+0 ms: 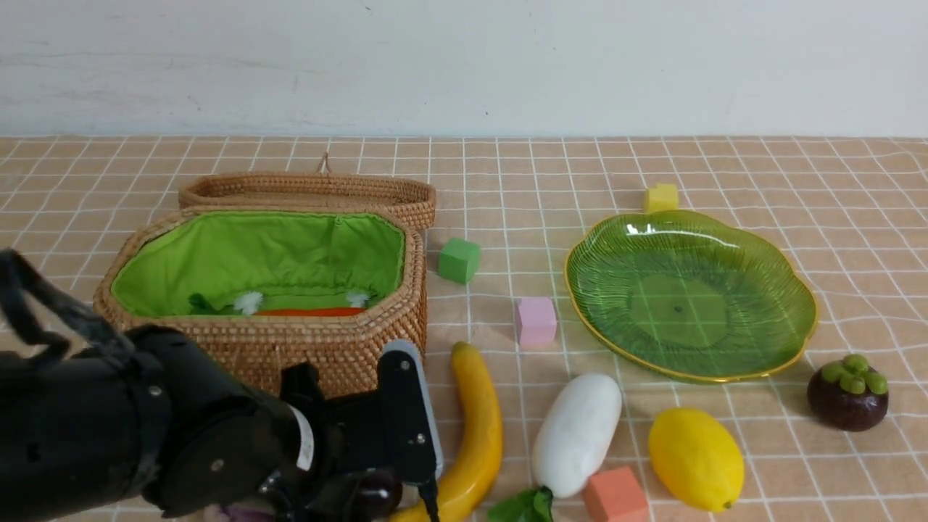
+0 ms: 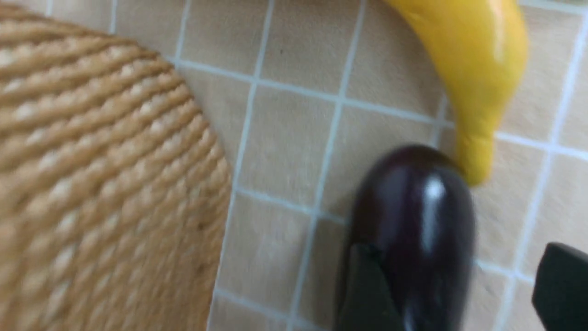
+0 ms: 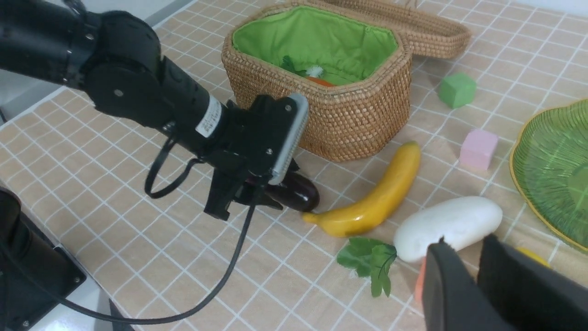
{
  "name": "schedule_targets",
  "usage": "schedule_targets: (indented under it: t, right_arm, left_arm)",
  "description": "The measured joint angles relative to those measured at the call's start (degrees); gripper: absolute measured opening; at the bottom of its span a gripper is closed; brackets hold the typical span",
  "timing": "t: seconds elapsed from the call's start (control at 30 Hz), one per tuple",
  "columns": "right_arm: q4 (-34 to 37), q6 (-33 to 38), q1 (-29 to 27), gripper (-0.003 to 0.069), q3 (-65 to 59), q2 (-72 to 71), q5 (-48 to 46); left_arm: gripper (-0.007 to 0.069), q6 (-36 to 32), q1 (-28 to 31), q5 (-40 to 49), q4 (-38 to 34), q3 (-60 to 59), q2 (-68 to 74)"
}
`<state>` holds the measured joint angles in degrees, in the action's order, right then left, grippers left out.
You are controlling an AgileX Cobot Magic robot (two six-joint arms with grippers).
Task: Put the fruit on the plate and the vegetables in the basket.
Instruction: Use the left arm to grab an eggplant and put it into the left basket
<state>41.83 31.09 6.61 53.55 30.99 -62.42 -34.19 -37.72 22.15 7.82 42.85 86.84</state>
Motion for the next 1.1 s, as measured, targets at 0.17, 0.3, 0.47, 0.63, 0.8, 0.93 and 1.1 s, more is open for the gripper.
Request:
schedule_targets:
  t: [0.17,0.3,0.47,0.63,0.8,0.93,1.1]
  right_arm:
    - [0.0,0.0,0.0,0.0132,0.0,0.0,-0.1]
    - [0.0,0.0,0.0,0.0131,0.0,0.0,-0.4]
    - [0.0,0.0,0.0,0.0131,0.0,0.0,-0.3]
    - [0.0,0.0,0.0,0.0131,0.0,0.0,3.1]
    - [0.2,0.0,0.0,0.0132,0.0,0.0,8.4]
    - [0.4,0.0,0.0,0.0134,0.0,0.0,9.2]
    - [0.9,0.0,0.0,0.0138,0.0,0.0,9.2]
  left_arm:
    - [0.0463,0.1,0.0,-2.3,0.9,0.0,5.6]
    - [0.0417,1.3,0.0,-1.9,1.2,0.6,6.5]
    - [0.0417,2.2,0.0,5.1,1.5,2.8,4.4]
    - [0.0417,5.0,-1.1,19.8,2.9,11.0,-5.6]
    - [0.0417,5.4,0.9,19.2,11.2,19.5,-12.1]
    - [0.0417,5.4,5.7,15.4,16.4,24.5,-9.6]
    - [0.0417,5.4,12.3,11.4,20.2,28.8,-0.3]
